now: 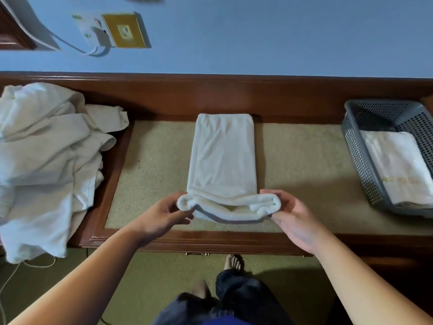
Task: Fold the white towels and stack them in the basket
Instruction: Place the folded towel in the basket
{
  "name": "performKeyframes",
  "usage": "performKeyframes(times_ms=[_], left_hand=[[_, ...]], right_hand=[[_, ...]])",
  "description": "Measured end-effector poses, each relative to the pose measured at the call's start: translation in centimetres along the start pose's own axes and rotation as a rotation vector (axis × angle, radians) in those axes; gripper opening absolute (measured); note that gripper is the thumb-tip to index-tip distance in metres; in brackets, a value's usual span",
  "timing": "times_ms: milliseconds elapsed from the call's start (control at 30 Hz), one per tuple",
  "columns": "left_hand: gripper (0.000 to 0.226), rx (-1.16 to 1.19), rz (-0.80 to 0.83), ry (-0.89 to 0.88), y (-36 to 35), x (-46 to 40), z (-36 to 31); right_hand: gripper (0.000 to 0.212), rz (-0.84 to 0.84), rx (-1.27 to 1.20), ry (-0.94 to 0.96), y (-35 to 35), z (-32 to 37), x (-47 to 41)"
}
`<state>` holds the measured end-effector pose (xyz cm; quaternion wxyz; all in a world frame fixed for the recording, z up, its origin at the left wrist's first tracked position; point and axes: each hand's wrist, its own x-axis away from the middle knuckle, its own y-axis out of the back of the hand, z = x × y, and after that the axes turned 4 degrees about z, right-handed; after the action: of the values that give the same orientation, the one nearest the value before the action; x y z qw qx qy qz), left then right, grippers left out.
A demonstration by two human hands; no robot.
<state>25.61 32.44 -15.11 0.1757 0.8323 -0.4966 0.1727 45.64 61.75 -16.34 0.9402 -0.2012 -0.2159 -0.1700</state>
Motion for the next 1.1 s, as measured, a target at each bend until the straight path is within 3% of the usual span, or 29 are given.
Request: performKeyframes(times_ms=[267,467,900,1033,1100], left_hand=[[0.027,0.026,-0.307,0.151,-0.2,-6.1,0.2],[0.064,0.069,-0.384,0.371,1.0,-11.9,2.1],[0.058,0.012,-0.423,0.493,2.0,-19.1,5.6],[0.064,-0.217,-0.537,0.539,1.5,-19.3,5.1],[0.059,-0.444,-0.671,0.426,0.6,-18.4,4.4]], right_hand=[[0.021,-0.179,0.189,-0.098,0.7,1.1,-6.6],[0.009,-0.273,0.32,-0.166,1.2,0.6,-12.0],[0.027,-0.359,0.501,-0.283,3.3,-3.7,-19.1],[0.029,-0.584,0.87,-0.115,1.9,-3.8,-18.6],[0.041,-0.573,1.051,0.028,0.3,-3.5,-17.7]])
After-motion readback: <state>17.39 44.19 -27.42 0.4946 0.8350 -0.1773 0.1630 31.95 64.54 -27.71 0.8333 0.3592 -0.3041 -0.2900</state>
